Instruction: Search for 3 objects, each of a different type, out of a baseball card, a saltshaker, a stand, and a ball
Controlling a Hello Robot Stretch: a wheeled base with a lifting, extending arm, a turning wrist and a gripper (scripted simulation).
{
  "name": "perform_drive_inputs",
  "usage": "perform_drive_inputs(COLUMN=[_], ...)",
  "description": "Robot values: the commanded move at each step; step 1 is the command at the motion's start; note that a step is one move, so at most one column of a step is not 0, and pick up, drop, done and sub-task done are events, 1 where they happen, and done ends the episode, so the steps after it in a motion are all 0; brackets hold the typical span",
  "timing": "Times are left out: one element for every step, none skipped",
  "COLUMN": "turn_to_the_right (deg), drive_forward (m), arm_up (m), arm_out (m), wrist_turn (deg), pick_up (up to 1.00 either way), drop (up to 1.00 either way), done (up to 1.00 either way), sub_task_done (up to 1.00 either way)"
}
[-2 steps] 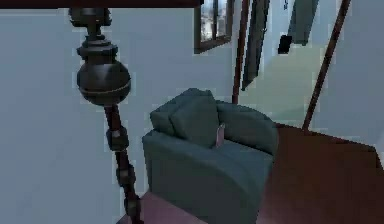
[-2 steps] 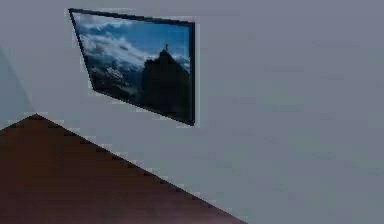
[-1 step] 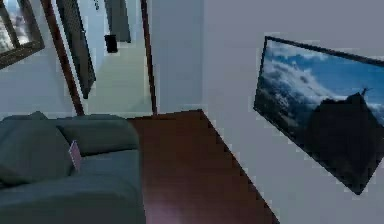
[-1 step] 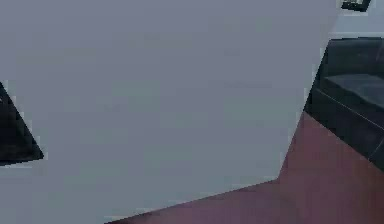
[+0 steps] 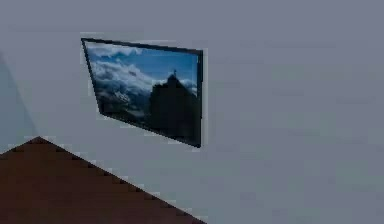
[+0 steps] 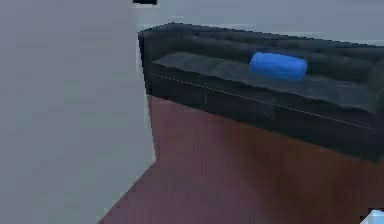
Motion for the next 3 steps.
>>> perform_drive_inputs(turn_to_the_right=[45.0,42.0,0.0], drive_forward=[0.0,0.0,1.0], arm_up=[0.0,0.0,0.0], arm_out=[0.0,0.0,0.0], wrist_turn=[0.0,0.0,0.0], pick_up=[0.0,0.0,0.0], drop=[0.0,0.0,0.0], done=[0.0,0.0,0.0], sub_task_done=[0.0,0.0,0.0])
